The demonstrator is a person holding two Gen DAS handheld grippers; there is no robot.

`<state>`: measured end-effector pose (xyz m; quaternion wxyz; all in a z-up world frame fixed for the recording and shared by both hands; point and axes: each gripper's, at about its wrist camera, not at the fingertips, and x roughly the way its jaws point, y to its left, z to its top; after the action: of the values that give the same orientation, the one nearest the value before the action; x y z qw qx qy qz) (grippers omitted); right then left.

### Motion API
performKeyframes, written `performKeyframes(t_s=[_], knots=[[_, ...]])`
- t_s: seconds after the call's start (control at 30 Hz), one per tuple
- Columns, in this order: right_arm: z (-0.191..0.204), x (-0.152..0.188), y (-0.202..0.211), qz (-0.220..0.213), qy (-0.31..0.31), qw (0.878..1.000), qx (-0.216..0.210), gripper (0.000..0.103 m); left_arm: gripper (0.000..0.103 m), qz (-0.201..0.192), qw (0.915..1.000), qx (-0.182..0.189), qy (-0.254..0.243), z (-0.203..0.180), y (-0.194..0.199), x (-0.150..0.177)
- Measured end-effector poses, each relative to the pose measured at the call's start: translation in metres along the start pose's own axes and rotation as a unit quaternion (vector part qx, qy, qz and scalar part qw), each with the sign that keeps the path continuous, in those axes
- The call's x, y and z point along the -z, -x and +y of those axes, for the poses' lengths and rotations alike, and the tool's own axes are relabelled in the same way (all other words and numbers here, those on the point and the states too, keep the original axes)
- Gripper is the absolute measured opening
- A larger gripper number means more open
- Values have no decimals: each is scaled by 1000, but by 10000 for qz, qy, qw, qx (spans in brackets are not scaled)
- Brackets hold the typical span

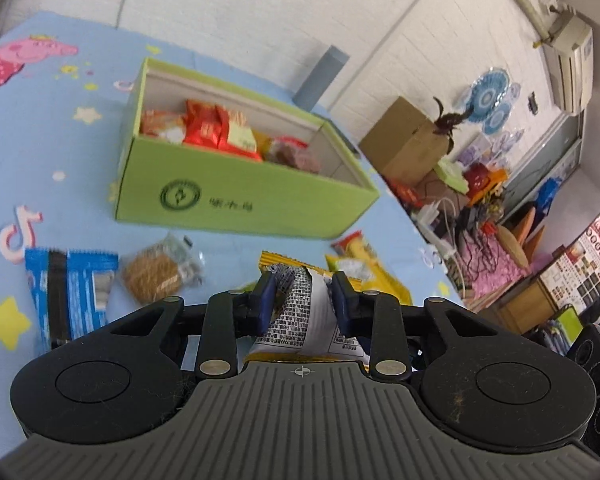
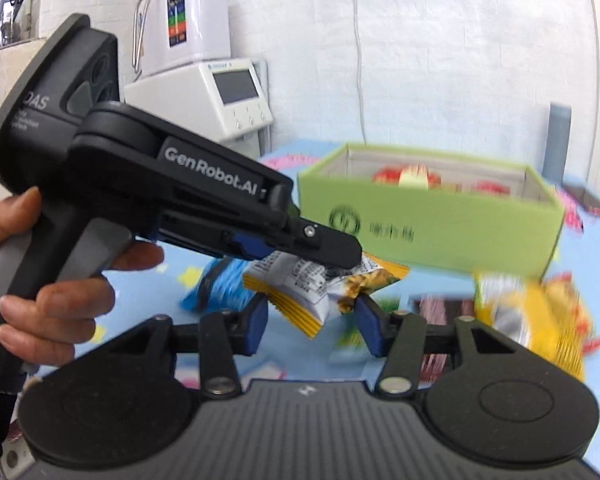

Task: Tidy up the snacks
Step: 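Carry the white-and-yellow snack into the green box and release it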

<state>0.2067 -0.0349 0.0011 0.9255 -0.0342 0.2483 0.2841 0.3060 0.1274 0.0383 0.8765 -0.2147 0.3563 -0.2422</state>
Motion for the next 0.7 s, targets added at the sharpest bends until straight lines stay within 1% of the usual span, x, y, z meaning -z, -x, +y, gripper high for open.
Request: performKeyframes(t_s=[0.07,0.13,0.23,0.3,0.4,0.5,0.53,0.57,0.6,0.63,0.7], knots=[[-8,-21,-10,-116,140,9998,-27,55,11,-193,9998,-51,-96,-1,-3,-28],[-17,-46,-28,-205,300,9993,-5,55,11,-293,9995,-89,-80,3,-10,-55],[-32,-77,-59,-202,473,9987,22,55,11,-413,9987,-278,-127,11,-28,-93],[-41,-93,-82,-120,504,9987,2,55,11,-431,9980,-442,-141,19,-42,-112],[-55,-108,-117,49,527,9986,-48,55,13,-391,9970,-655,-93,40,-68,-132],[-63,-108,-150,261,594,9979,-41,57,14,-269,9953,-917,-156,56,-93,-134],[-65,-105,-160,352,595,9976,-43,59,19,-236,9948,-973,-190,59,-98,-133],[-69,-103,-168,459,568,9973,-55,66,24,-218,9943,-1023,-226,62,-103,-129],[-73,-102,-169,408,464,9980,-110,70,38,-239,9939,-1051,-231,65,-104,-126],[-75,-102,-169,446,394,9982,-114,73,43,-274,9940,-1041,-218,66,-103,-123],[-76,-103,-162,371,366,9986,-61,77,43,-395,9944,-969,-141,66,-94,-121]])
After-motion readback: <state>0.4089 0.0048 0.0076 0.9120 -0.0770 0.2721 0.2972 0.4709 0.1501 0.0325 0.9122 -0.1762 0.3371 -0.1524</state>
